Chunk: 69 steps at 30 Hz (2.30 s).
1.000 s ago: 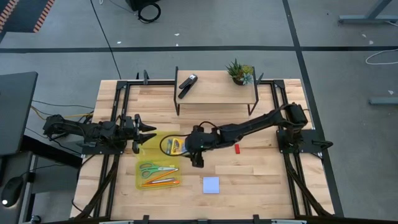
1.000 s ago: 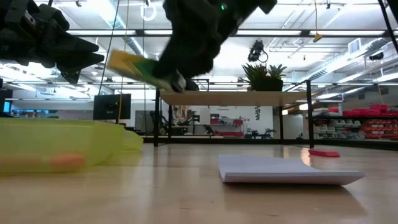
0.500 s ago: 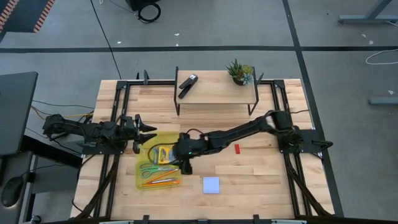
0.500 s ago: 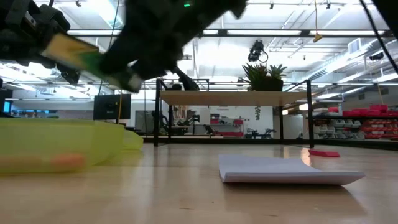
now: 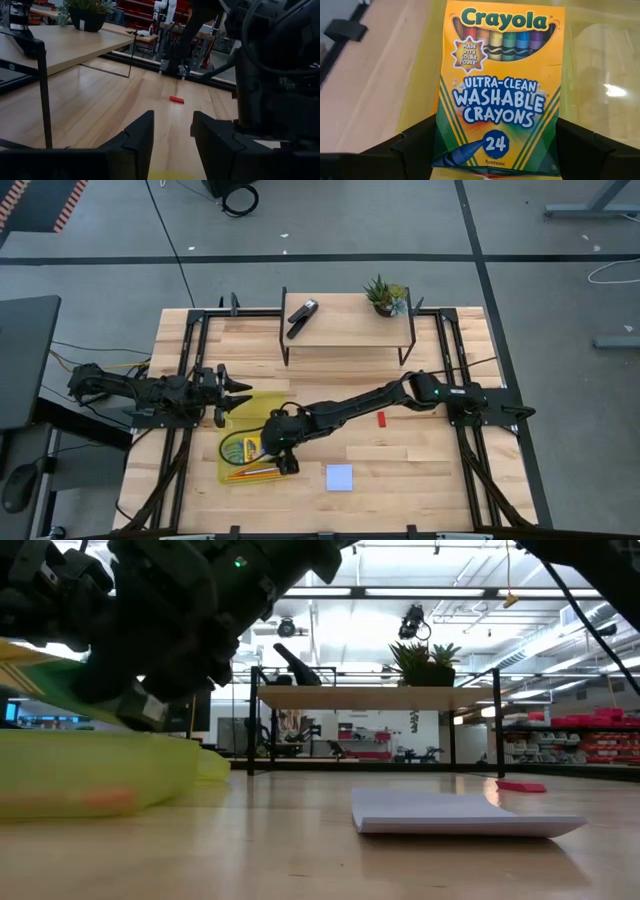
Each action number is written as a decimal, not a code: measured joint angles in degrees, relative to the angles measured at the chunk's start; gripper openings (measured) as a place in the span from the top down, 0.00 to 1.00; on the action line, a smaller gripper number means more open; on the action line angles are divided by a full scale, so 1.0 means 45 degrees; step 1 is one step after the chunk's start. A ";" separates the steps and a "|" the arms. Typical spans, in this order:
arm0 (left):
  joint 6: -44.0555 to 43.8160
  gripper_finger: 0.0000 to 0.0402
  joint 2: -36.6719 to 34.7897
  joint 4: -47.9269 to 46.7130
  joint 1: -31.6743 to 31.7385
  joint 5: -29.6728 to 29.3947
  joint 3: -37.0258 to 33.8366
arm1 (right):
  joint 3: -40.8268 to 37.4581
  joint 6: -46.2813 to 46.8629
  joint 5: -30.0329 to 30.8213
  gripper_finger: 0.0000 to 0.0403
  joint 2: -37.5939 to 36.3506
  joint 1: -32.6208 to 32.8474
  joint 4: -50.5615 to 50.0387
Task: Pack school essentials
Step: Put the yellow crayon box into the yellow supply box, then put the red eraser into the yellow supply box
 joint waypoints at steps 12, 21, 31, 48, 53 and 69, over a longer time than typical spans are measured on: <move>0.0000 0.62 0.0000 -0.0005 0.0000 -0.0005 0.0000 | 0.0012 0.0170 -0.0912 0.17 0.0000 0.0134 0.0013; -0.0005 0.63 0.0000 -0.0008 0.0000 -0.0003 0.0000 | -0.0374 0.0080 -0.0912 0.17 -0.0019 0.0136 -0.0012; 0.0000 0.63 0.0000 -0.0010 0.0000 -0.0005 0.0000 | -0.0683 0.0046 -0.0912 0.17 -0.0024 0.0131 0.0091; -0.0006 0.63 0.0000 -0.0010 0.0000 -0.0004 0.0005 | -0.0683 0.0036 -0.0768 0.12 -0.0024 0.0117 0.0062; -0.0010 0.64 0.0000 -0.0010 0.0000 -0.0003 0.0005 | -0.0683 0.0041 -0.0767 0.12 -0.0024 0.0107 0.0062; -0.0008 0.63 0.0000 -0.0010 0.0000 -0.0005 0.0005 | -0.0678 0.0089 -0.0474 0.01 -0.0024 0.0071 0.0067</move>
